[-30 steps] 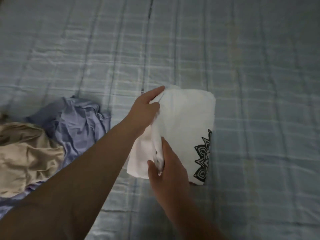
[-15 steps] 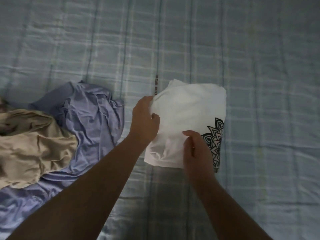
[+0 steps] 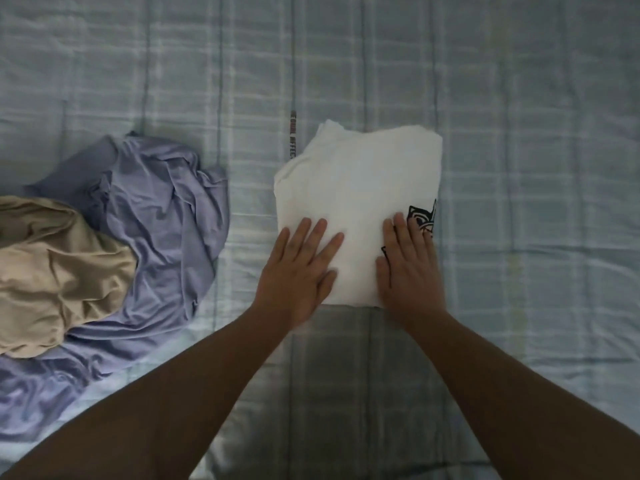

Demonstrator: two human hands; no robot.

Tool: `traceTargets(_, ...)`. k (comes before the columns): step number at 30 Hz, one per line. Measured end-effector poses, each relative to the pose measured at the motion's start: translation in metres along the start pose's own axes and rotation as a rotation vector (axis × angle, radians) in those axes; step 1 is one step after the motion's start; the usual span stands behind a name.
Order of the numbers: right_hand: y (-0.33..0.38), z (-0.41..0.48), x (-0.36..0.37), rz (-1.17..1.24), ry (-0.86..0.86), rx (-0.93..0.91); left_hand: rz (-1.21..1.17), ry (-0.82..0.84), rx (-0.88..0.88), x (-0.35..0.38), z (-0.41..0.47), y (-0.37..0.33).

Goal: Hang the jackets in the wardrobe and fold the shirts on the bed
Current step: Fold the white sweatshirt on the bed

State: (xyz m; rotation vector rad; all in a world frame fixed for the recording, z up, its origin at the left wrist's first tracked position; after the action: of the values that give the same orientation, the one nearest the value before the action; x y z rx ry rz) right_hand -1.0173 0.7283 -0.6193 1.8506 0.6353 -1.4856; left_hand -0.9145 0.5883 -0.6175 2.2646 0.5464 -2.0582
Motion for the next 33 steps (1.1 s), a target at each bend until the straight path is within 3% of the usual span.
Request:
traceTargets(7,0.000,0.002,-0.007,0.015,0.084,-0.024,0.022,0.070,-0.044,-0.012,-0.003,-0.001)
traceTargets(10,0.004,-0.012,-0.028,0.015,0.032,-0.170,0.033,0.032,0.074,-0.024,-0.010,-0.013)
traceTargets(14,0.008,-0.039,-0.018,-0.089,0.152,-0.361,0.070,0.134,0.213,-0.016,-0.012,-0.024)
traceTargets(18,-0.004,-0.042,0.001,-0.174,0.308,-0.337,0.186,0.294,0.155,0.008,-0.001,-0.013)
traceTargets(27,-0.009,-0.033,-0.011,-0.176,0.260,-0.320,0.194,0.325,0.175,-0.005,0.005,-0.002)
traceTargets(31,-0.007,-0.029,-0.022,-0.189,0.263,-0.368,0.194,0.503,0.151,-0.013,0.002,-0.012)
traceTargets(33,-0.006,-0.039,-0.030,-0.149,0.325,-0.387,0.083,0.636,0.113,-0.018,-0.008,-0.015)
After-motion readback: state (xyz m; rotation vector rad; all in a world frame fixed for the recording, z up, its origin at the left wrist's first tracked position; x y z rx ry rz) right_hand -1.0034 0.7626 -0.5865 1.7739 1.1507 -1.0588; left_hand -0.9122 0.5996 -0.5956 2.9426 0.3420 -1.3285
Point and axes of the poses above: each hand's wrist, its own z-axis towards the middle knuckle, its own x-axis out of the palm, y = z × x, the point moved 9 cm from there along z, towards the middle knuckle, and after that the axes turned 8 degrees about -x, right-handed, at the moved point
